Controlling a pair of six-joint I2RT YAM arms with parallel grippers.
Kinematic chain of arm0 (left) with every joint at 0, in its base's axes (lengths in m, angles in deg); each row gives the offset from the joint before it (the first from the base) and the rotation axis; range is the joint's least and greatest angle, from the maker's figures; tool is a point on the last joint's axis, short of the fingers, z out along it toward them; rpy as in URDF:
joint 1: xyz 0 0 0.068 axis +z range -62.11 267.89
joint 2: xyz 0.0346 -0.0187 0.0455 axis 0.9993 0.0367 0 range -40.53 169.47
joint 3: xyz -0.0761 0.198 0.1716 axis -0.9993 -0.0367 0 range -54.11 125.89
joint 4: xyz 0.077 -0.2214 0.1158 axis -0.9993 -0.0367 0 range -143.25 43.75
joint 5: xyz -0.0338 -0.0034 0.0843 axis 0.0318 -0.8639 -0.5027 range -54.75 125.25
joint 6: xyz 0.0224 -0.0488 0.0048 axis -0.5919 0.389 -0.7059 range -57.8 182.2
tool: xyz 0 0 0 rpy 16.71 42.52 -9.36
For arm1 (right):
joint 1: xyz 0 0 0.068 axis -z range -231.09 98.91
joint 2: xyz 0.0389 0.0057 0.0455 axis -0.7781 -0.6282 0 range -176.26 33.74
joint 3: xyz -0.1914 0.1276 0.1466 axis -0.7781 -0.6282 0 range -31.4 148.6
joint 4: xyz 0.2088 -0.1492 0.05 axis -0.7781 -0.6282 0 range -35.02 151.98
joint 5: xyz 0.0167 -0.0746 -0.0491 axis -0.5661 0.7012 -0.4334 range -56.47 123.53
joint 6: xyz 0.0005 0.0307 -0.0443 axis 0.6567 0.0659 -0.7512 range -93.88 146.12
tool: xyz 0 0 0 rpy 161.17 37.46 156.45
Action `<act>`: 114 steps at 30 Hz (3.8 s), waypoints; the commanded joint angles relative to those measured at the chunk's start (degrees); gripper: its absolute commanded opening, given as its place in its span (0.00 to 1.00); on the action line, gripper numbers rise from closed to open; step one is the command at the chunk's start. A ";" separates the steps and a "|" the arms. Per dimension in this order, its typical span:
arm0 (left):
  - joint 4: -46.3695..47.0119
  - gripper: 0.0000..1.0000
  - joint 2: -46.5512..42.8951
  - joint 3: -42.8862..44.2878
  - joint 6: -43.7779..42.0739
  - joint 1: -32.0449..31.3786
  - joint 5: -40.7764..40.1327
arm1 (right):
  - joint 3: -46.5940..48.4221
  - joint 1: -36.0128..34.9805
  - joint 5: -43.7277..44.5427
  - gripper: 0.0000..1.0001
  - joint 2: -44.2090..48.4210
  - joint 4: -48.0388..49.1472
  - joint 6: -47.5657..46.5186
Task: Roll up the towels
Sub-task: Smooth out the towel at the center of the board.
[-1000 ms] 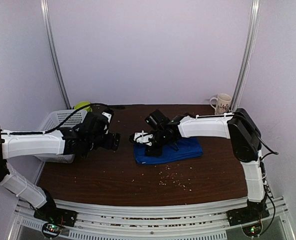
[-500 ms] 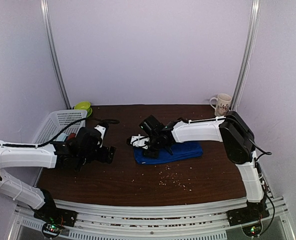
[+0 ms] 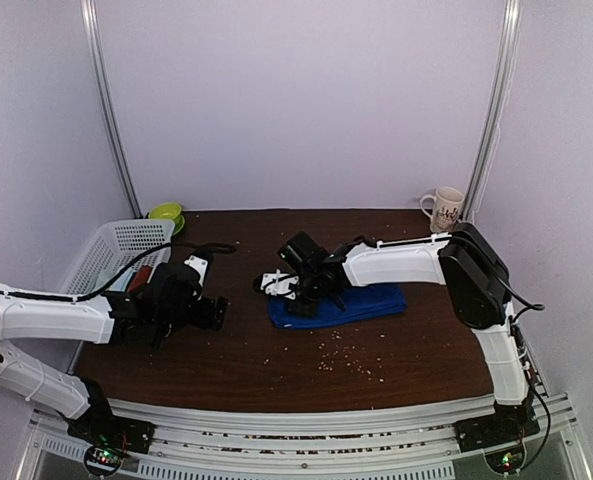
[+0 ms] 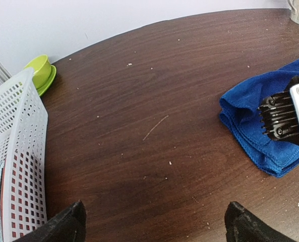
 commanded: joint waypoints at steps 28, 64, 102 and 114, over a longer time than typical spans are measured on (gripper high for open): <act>3.66 0.98 2.86 0.17 -1.09 -0.01 -2.42 | 0.21 -1.25 -4.09 0.00 5.02 -2.34 -1.32; 3.25 0.98 4.53 0.84 -1.18 -0.01 -2.42 | 0.99 -2.05 -13.18 0.04 3.71 -13.07 -7.95; -2.76 0.92 46.50 41.25 -6.32 3.33 7.80 | -28.72 18.74 -6.32 0.40 25.23 -2.81 -11.55; -2.20 0.92 49.08 40.70 -6.54 4.78 6.31 | -29.25 16.45 -2.81 0.42 21.97 -1.32 -11.25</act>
